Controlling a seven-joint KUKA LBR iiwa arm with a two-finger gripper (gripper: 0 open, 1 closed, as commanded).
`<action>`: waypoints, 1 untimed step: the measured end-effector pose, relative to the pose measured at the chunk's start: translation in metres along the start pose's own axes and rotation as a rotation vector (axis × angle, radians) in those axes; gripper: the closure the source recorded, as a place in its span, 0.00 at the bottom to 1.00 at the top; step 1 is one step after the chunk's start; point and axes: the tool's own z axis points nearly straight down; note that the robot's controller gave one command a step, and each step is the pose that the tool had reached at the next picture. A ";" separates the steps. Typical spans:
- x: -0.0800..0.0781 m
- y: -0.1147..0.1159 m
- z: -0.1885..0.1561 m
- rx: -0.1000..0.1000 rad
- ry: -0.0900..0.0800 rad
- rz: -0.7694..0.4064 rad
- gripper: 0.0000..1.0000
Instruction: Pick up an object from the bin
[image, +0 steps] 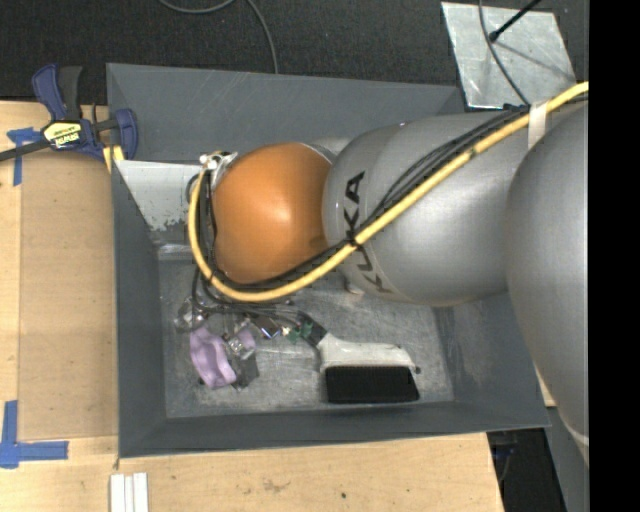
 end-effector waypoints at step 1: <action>0.001 0.000 -0.048 -0.002 0.006 -0.006 1.00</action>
Offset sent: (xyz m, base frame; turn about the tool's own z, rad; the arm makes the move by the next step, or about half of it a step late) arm 0.0120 -0.0056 0.1427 0.0157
